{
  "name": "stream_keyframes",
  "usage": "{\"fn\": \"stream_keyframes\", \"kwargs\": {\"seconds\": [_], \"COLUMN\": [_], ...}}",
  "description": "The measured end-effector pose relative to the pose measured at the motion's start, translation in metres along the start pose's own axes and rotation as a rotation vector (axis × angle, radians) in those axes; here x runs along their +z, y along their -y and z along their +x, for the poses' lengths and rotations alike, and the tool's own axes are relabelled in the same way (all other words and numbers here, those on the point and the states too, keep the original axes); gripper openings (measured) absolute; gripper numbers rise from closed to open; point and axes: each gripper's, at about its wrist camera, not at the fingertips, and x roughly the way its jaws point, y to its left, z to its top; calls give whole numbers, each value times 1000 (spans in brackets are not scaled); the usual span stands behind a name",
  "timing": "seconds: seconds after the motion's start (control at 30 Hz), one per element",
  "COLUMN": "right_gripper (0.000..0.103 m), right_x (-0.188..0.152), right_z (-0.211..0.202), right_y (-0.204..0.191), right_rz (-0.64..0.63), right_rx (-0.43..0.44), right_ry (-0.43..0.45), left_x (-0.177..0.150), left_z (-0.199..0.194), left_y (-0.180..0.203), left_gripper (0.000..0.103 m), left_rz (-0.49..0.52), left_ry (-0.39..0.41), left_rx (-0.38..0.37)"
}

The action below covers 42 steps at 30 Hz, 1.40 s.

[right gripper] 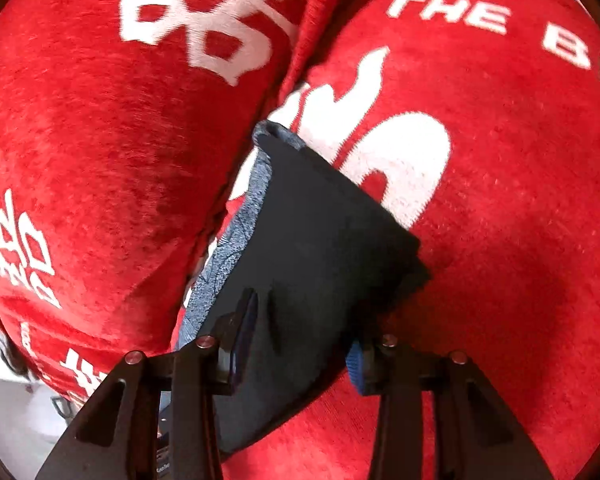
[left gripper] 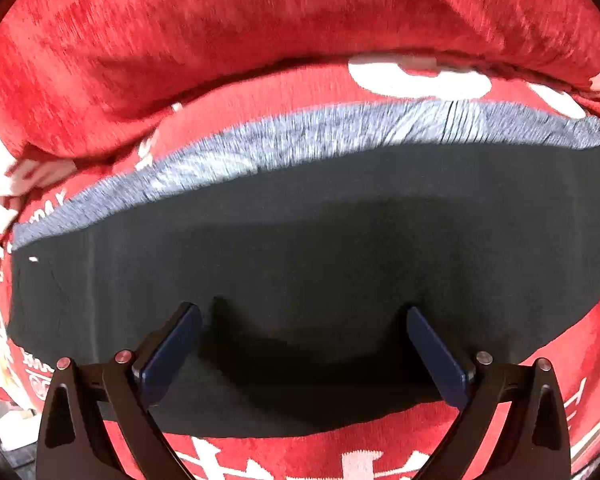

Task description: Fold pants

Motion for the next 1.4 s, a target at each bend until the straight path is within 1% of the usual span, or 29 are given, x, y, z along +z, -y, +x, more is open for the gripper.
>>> {"fn": "stream_keyframes", "kwargs": {"seconds": [0.03,0.1,0.2,0.23,0.27,0.33,0.37,0.4,0.5,0.6,0.7,0.77,0.8,0.93,0.97,1.07,1.1,1.17,1.2,1.27,1.33,1.4], "right_gripper": [17,15,14,14,14,14,14,14,14,14,14,14,14,14,14,14,14,14,14,14,15,15], "right_x": [1,1,-2,-4,-6,-10,-12,-14,-19,-28,-41,-52,-59,-88,-97,-122,-135,-154,-167,-191,-216,-243], "right_z": [-1,-6,-22,-25,-29,-34,-35,-35,-35,-36,-42,-45,-45,-44,-42,-33,-26,-16,-8,12,40,72], "right_y": [-1,-9,-36,-42,-48,-59,-63,-68,-89,-113,-131,-147,-157,-189,-199,-221,-232,-245,-253,-265,-273,-276], "right_rz": [14,-18,-137,-157,-177,-216,-230,-245,-307,-401,-488,-554,-589,-714,-747,-826,-856,-898,-921,-944,-949,-976], "right_rx": [-14,-23,-24,-17,-9,-8,-12,-13,-31,-61,-91,-112,-123,-181,-194,-225,-234,-248,-259,-276,-288,-319], "right_ry": [-11,-13,0,3,7,17,19,13,29,38,49,54,56,70,74,77,73,66,63,50,17,-24], "left_x": [5,13,29,35,38,35,33,32,31,35,36,32,30,18,15,4,-2,-17,-22,-33,-46,-54], "left_z": [-8,-18,-21,-13,-1,21,20,20,21,23,19,9,6,-7,-9,-4,-5,6,7,12,11,12], "left_y": [2,9,32,33,44,59,58,57,53,43,15,-7,-18,-75,-88,-144,-156,-194,-207,-237,-248,-263], "left_gripper": [103,103,103,103,103,103,103,103,103,103,103,103,103,103,103,103,103,103,103,103,103,103], "left_rz": [-3,-5,19,35,61,95,63,55,55,60,30,4,-3,-28,-36,-75,-90,-120,-134,-176,-207,-221], "left_ry": [31,67,96,85,48,-11,42,49,46,34,46,76,89,132,135,120,112,99,92,72,62,63], "left_rx": [-16,-45,-80,-83,-83,-69,-81,-86,-105,-133,-155,-178,-178,-148,-138,-112,-101,-82,-73,-78,-89,-74]}}
